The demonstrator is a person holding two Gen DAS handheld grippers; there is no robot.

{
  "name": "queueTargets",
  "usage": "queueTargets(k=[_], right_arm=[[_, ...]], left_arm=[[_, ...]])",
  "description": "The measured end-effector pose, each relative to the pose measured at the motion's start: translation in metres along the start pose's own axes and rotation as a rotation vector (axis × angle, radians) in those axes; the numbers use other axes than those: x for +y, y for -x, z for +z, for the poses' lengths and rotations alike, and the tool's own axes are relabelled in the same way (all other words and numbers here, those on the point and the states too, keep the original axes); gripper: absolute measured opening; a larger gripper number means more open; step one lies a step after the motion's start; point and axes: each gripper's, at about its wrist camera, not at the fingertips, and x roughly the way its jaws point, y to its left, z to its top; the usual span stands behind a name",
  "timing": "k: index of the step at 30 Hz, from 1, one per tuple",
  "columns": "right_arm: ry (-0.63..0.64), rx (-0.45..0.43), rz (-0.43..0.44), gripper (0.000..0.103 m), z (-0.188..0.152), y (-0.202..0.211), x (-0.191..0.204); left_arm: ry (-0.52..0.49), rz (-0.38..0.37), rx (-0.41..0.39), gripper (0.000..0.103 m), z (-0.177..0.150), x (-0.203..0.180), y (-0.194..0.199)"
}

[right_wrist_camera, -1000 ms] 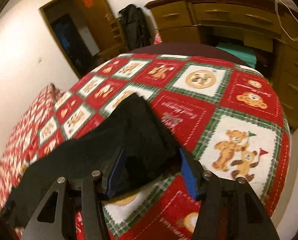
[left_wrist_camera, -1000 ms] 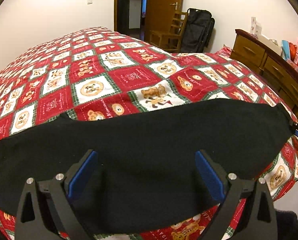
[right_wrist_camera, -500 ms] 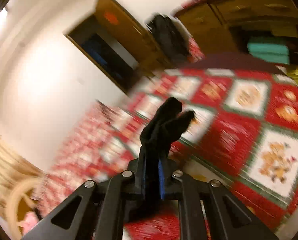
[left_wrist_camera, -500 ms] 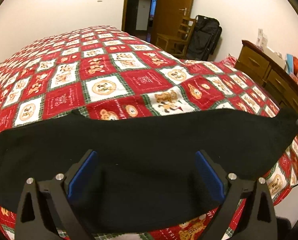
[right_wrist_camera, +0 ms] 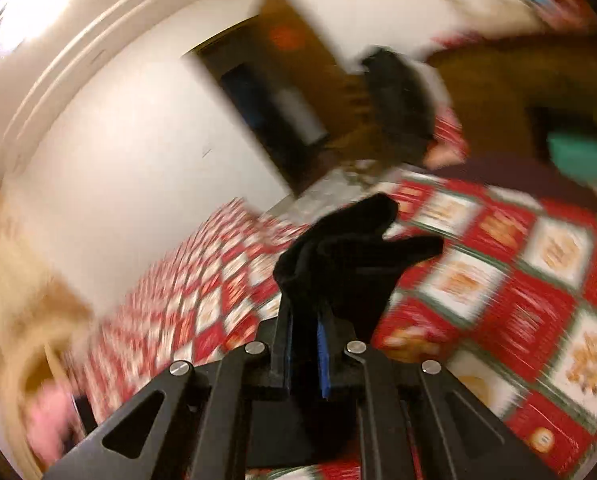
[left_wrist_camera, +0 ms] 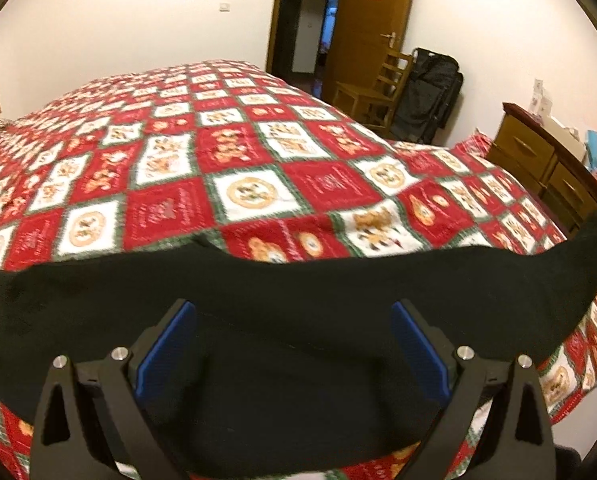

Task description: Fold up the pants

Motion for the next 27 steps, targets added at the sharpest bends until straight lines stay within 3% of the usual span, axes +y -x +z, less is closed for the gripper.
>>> queueTargets(k=[3, 6, 9, 11, 13, 15, 16, 17, 19, 21, 24, 27], right_arm=[[0.184, 0.059, 0.076, 0.010, -0.014, -0.026, 0.072], [0.383, 0.173, 0.153, 0.010, -0.065, -0.076, 0.145], [0.513, 0.305, 0.230, 0.010, -0.123, -0.117, 0.189], [0.693, 0.354, 0.198, 0.010, -0.175, -0.139, 0.216], [0.782, 0.419, 0.179, 0.011, -0.213, -0.154, 0.226], [0.858, 0.443, 0.143, 0.021, -0.232, -0.160, 0.232], [0.890, 0.427, 0.143, 0.035, -0.232, -0.162, 0.231], [0.904, 0.428, 0.160, 0.056, -0.232, -0.159, 0.232], [0.897, 0.455, 0.236, 0.070, -0.226, -0.155, 0.232], [0.867, 0.473, 0.312, 0.070, -0.221, -0.149, 0.233], [0.709, 0.463, 0.466, 0.070, -0.186, -0.134, 0.219], [0.610, 0.429, 0.415, 0.070, -0.155, -0.136, 0.209]], left_arm=[[0.020, 0.022, -0.011, 0.100, 0.003, 0.012, 0.002], [0.036, 0.048, -0.025, 0.100, 0.002, 0.024, 0.005], [0.067, 0.076, -0.031, 0.100, 0.001, 0.040, 0.009], [0.086, 0.095, -0.036, 0.100, 0.000, 0.051, 0.012], [0.099, 0.106, -0.034, 0.100, -0.002, 0.061, 0.014], [0.102, 0.116, -0.032, 0.100, -0.003, 0.067, 0.014], [0.099, 0.126, -0.033, 0.100, -0.004, 0.069, 0.013], [0.096, 0.134, -0.034, 0.100, -0.004, 0.070, 0.012], [0.101, 0.131, -0.029, 0.100, -0.004, 0.071, 0.009], [0.107, 0.111, -0.019, 0.100, -0.003, 0.071, 0.006], [0.072, 0.098, -0.007, 0.100, -0.002, 0.062, 0.003], [0.038, 0.101, -0.016, 0.100, 0.001, 0.055, 0.003]])
